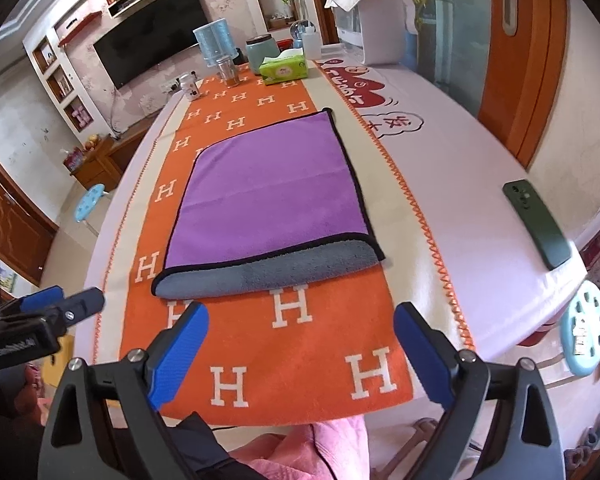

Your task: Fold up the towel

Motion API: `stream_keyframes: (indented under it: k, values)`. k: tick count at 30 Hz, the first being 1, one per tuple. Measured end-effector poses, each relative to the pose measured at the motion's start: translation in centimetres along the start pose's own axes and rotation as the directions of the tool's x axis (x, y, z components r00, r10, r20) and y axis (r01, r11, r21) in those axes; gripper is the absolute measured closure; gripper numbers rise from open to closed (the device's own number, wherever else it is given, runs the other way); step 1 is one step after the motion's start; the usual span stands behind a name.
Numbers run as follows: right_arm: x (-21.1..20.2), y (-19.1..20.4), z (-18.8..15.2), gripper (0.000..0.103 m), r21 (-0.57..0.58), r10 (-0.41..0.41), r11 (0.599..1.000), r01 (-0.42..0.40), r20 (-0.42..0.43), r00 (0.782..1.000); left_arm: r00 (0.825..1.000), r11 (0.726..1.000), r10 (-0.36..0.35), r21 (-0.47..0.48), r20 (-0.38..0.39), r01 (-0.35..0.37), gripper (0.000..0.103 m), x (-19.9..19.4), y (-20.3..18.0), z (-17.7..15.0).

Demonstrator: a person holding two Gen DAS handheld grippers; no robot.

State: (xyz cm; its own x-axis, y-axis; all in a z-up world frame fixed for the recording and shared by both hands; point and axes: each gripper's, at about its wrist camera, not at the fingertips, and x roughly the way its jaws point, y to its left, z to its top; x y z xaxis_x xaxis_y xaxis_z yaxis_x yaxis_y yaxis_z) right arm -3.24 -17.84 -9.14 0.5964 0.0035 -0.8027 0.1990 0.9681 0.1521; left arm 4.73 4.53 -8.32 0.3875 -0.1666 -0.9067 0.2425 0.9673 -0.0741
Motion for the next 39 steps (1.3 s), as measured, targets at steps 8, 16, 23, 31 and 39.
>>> stream_keyframes:
  k: [8, 16, 23, 31, 39]
  values:
    - [2.6, -1.8, 1.0, 0.011, -0.006, 0.028, 1.000, -0.028, -0.008, 1.000, 0.998, 0.999, -0.046, 0.018, -0.044, 0.047, 0.001, 3.3, 0.6, 1.5]
    - [6.4, -3.4, 2.1, 0.016, -0.020, 0.035, 0.999, -0.036, -0.046, 0.998, 0.994, 0.996, -0.089, -0.007, -0.060, 0.089, 0.001, 7.4, 1.8, 2.5]
    - [9.5, -4.1, 2.6, 0.023, -0.125, -0.001, 0.992, -0.010, -0.084, 0.996, 0.992, 0.998, -0.062, -0.006, -0.110, 0.061, 0.003, 10.7, 2.5, 3.8]
    - [12.1, -5.0, 2.9, 0.033, -0.205, -0.010, 0.979, -0.014, -0.117, 0.993, 0.983, 0.995, -0.102, 0.006, -0.156, 0.105, 0.005, 13.6, 2.5, 5.1]
    - [13.3, -5.6, 3.8, 0.049, -0.203, 0.001, 0.979, -0.027, -0.130, 0.991, 0.967, 0.995, -0.088, 0.015, -0.241, 0.094, 0.014, 16.2, 2.1, 5.7]
